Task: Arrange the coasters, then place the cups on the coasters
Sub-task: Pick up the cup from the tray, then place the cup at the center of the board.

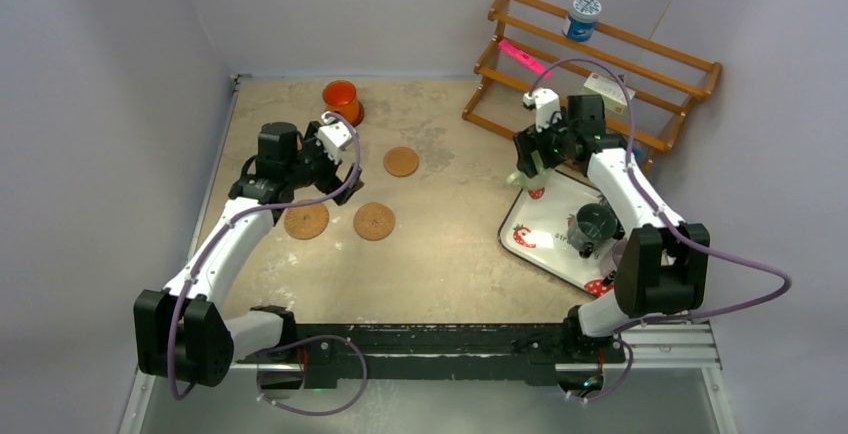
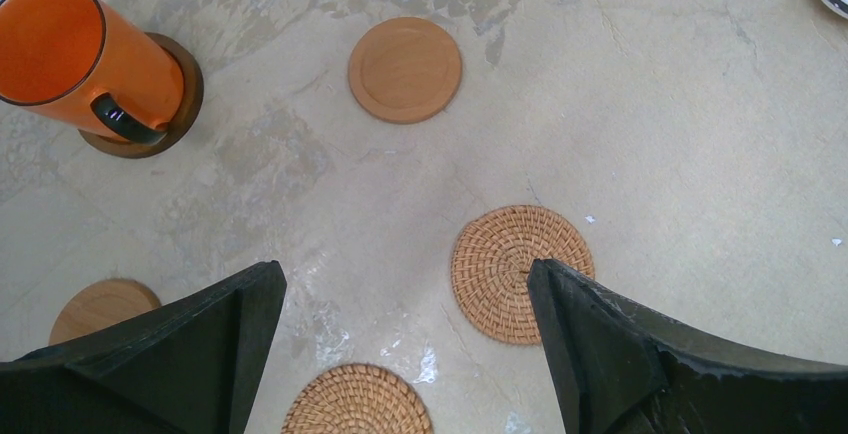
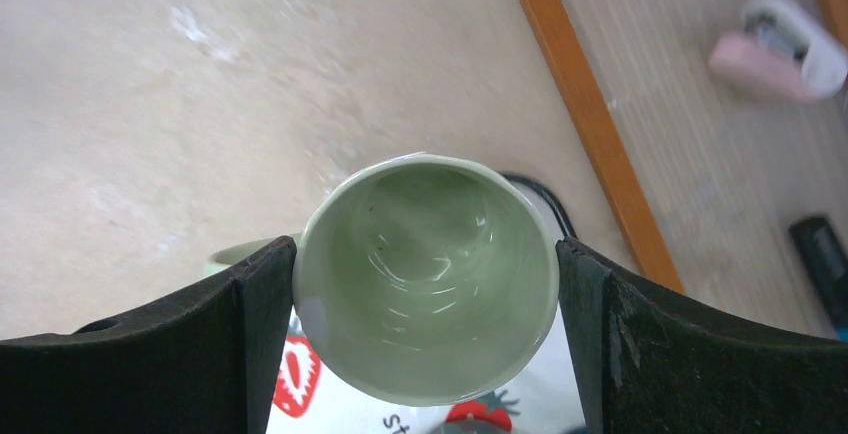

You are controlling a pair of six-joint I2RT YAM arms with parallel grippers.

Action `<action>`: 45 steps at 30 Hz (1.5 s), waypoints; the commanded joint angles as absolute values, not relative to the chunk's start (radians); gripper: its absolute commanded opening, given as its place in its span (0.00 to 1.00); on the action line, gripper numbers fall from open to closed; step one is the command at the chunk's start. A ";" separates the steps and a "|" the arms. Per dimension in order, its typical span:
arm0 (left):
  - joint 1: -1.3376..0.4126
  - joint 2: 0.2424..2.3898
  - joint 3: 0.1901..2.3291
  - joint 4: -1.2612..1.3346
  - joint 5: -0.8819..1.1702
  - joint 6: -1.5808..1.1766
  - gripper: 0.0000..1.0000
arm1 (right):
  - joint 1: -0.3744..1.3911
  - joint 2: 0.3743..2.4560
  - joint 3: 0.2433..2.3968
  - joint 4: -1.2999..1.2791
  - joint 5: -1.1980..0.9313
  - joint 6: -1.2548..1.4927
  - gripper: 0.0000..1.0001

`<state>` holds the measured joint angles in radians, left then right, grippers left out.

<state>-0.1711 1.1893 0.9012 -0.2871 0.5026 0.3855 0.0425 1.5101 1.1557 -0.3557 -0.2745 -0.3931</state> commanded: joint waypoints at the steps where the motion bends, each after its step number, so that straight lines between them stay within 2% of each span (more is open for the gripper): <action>1: -0.178 1.186 0.907 -0.269 0.498 0.394 1.00 | 0.129 1.510 1.292 -0.344 -0.263 -0.391 0.76; 13: -0.183 1.149 0.895 -0.216 0.367 0.361 1.00 | 0.297 1.709 1.445 -0.255 -0.249 -0.337 0.79; 24: -0.179 1.166 0.952 -0.115 -0.045 0.327 1.00 | 0.404 1.826 1.463 -0.218 -0.198 -0.234 0.80; 28: -0.179 1.180 0.971 -0.104 0.043 0.333 1.00 | 0.419 1.855 1.481 -0.220 -0.167 -0.150 0.81; 30: -0.179 1.205 0.994 -0.107 0.090 0.327 1.00 | 0.429 1.867 1.495 -0.236 -0.160 -0.122 0.87; 32: -0.180 1.248 1.021 -0.108 0.133 0.322 1.00 | 0.437 1.873 1.506 -0.252 -0.154 -0.109 0.98; 41: -0.217 1.393 1.082 -0.051 0.384 0.325 1.00 | 0.442 1.794 1.517 -0.288 -0.170 -0.107 0.99; 45: -0.335 1.445 1.115 -0.049 0.361 0.366 1.00 | 0.443 1.736 1.527 -0.332 -0.203 -0.107 0.99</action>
<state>-0.2321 1.4162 1.0424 -0.1112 0.2951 0.3370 0.4385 1.8454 1.4738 -0.2974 -0.1692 -0.1226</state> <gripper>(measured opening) 0.998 0.987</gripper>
